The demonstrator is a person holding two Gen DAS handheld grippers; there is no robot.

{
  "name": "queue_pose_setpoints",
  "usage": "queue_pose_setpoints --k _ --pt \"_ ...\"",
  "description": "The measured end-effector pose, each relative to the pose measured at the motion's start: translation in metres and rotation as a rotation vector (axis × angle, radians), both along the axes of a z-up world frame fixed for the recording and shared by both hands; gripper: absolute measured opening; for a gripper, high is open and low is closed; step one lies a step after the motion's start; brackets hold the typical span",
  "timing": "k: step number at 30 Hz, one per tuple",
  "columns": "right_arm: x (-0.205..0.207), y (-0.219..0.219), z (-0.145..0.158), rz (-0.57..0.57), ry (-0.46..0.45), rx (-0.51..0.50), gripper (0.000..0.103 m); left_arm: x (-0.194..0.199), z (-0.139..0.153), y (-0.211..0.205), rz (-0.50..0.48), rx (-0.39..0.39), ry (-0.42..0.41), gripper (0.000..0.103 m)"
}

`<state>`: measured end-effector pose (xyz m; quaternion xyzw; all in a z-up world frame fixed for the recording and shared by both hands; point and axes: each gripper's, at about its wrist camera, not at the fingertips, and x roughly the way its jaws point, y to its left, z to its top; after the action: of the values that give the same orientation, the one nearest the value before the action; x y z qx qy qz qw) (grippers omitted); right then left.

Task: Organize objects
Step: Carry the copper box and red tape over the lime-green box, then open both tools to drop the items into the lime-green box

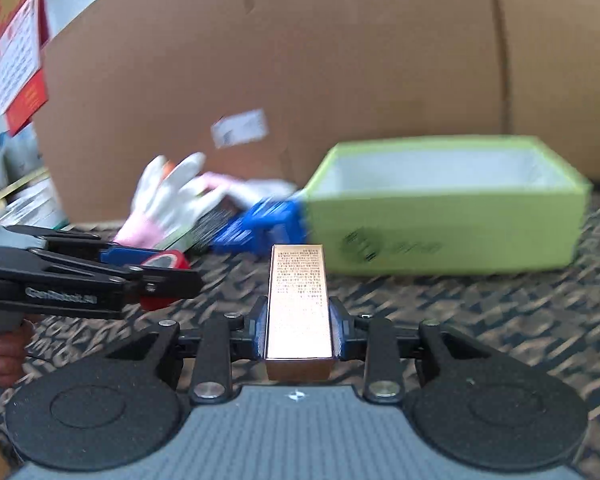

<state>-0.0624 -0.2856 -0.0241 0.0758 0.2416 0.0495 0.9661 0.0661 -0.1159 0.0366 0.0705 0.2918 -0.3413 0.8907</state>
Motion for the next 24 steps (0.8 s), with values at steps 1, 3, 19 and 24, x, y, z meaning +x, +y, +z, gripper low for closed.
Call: queue_pose_setpoints --k 1,3,19,24 --pt "0.001 -0.009 0.007 -0.022 -0.012 -0.015 0.034 0.004 0.007 -0.010 -0.009 -0.003 -0.016 0.046" --pt "0.004 -0.025 0.019 -0.061 -0.037 -0.048 0.034 0.016 0.020 -0.034 -0.008 -0.001 -0.044 0.046" --pt "0.138 -0.109 0.026 -0.263 0.070 -0.234 0.034 0.140 -0.007 -0.196 0.069 0.163 0.024 0.046" --pt "0.166 -0.132 0.005 -0.277 0.151 -0.194 0.034 0.165 -0.032 -0.208 0.093 0.158 0.096 0.046"
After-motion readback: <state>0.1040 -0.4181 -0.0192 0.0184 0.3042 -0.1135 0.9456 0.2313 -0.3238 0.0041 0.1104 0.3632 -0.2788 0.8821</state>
